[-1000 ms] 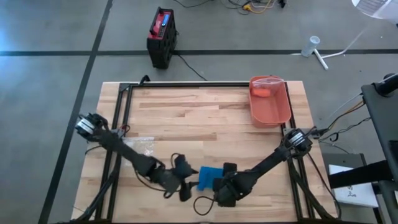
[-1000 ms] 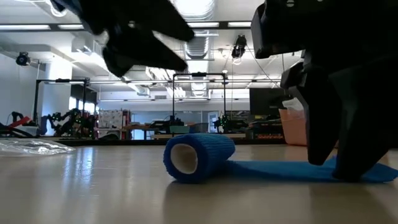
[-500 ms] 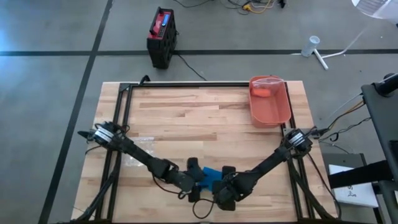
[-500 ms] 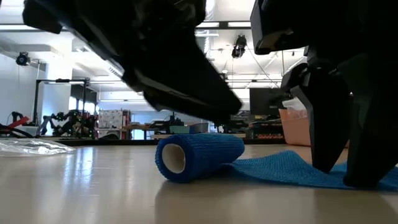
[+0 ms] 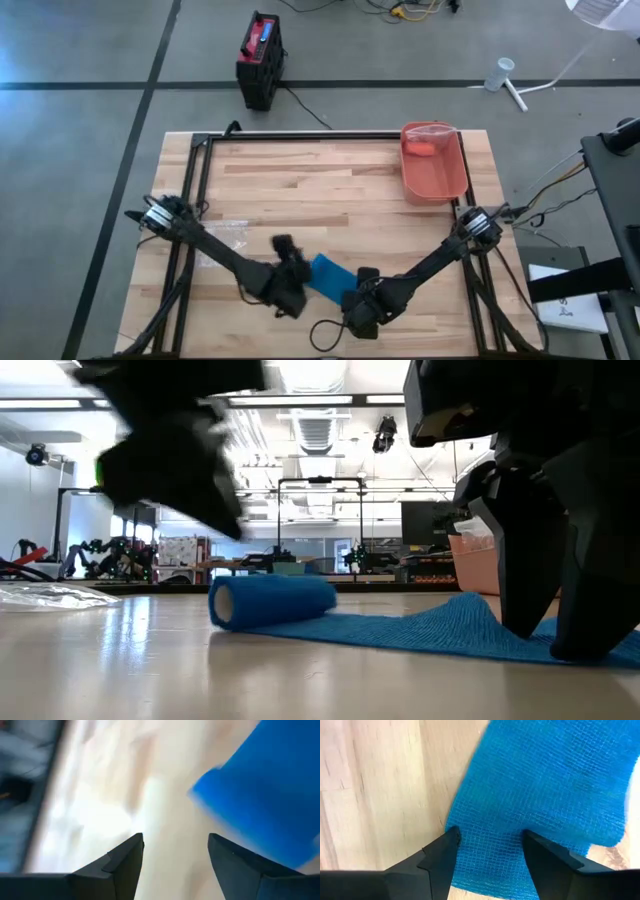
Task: Roll bandage
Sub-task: Roll the blue bandage
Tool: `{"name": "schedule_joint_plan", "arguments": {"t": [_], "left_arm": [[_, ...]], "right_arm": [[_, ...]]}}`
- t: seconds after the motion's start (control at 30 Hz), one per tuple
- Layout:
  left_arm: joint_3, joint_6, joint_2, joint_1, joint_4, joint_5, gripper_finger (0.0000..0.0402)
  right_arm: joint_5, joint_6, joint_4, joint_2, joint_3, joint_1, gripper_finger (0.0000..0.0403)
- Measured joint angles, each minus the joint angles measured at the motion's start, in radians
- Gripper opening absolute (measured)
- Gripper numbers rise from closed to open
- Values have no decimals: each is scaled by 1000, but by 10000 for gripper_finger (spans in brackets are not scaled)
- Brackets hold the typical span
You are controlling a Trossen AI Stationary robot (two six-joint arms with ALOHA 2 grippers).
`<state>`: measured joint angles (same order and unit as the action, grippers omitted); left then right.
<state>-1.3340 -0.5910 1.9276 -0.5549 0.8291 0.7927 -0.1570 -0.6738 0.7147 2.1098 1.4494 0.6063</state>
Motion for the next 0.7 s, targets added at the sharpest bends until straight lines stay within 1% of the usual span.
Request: {"name": "schedule_joint_plan", "arguments": {"t": [0.07,0.13,0.17,0.2,0.27,0.33,0.4,0.43,0.47,0.5,0.53,0.7], "left_arm": [[25,-110,-32,-17,153,23,215],[66,-211,-74,-31,212,27,215],[92,-247,-99,-39,207,28,215],[117,-264,-123,-47,165,29,215],[164,-242,-159,-65,-26,29,215],[217,-127,-188,-81,-299,25,215],[262,11,-191,-85,-615,-10,215],[280,42,-184,-80,-731,-28,213],[287,50,-166,-69,-803,-39,211],[287,50,-146,-59,-861,-55,207],[285,49,-125,-51,-886,-62,203],[247,35,-15,-31,-833,-76,181]], "right_arm": [[-2,0,0,0,0,2,212],[-4,0,0,0,0,4,211],[-4,0,0,0,0,4,212],[-5,0,0,0,0,4,213],[-4,1,0,0,0,4,215],[-6,2,0,0,0,4,218],[-4,3,0,0,0,4,220],[-4,2,0,0,0,4,219],[-6,0,0,0,0,4,219],[-5,-2,0,0,0,4,217],[-2,-9,-1,0,0,4,216],[-1,-22,0,0,0,5,211]]}}
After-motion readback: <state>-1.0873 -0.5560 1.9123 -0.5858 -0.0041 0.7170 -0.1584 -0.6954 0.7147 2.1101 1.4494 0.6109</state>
